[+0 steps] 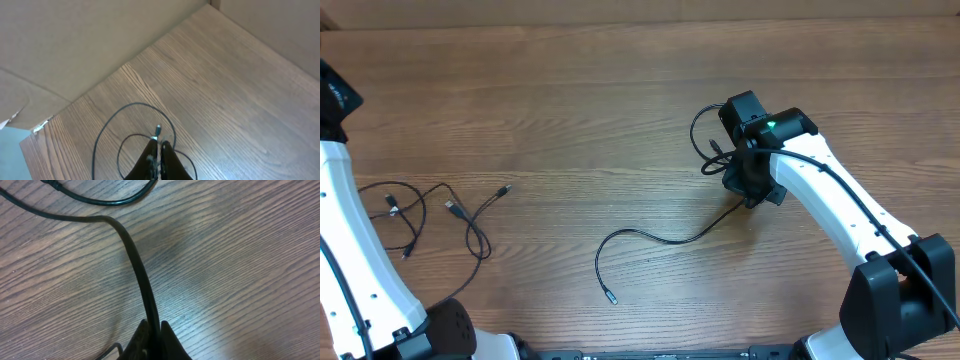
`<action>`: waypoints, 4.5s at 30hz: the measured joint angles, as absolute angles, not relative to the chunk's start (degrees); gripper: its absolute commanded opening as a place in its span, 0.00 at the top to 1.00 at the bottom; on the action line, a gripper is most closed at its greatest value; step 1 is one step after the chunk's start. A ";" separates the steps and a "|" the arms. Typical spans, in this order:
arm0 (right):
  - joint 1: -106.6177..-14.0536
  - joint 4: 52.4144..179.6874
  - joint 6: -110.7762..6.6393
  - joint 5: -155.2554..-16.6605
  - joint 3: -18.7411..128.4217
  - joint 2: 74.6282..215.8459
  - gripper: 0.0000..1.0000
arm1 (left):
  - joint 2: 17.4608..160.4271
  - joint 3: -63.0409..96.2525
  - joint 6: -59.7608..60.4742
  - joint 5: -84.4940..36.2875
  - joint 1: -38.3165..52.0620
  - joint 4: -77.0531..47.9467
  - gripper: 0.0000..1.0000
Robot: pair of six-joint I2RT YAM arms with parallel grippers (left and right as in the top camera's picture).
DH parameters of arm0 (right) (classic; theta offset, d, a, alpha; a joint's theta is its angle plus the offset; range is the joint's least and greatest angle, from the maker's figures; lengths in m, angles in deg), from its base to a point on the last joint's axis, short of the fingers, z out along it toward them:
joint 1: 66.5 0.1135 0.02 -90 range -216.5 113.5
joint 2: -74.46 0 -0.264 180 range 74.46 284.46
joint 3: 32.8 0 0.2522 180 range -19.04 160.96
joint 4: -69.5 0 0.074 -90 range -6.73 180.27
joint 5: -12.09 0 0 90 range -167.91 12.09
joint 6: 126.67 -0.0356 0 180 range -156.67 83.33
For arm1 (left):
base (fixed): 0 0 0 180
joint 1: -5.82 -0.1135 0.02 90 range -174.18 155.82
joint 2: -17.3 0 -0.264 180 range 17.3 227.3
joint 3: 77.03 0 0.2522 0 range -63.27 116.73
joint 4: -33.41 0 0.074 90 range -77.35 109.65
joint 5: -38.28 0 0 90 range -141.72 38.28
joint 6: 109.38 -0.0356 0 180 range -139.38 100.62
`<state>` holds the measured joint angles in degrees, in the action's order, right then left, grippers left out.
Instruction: Untangle cables
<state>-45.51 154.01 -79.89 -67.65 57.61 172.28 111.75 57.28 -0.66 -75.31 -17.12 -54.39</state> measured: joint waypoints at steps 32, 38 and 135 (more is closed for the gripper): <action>-45.51 154.46 -79.89 -67.63 57.58 172.28 0.96 | 114.51 40.10 -0.42 -54.92 -14.40 -76.97 0.72; -45.51 154.22 -79.91 -67.63 57.61 172.28 0.95 | 105.06 26.55 -0.03 -54.92 -9.99 -70.52 0.69; -45.51 142.49 -66.78 -91.85 57.56 172.31 0.95 | 122.22 40.50 -11.04 -45.79 9.86 -52.79 0.20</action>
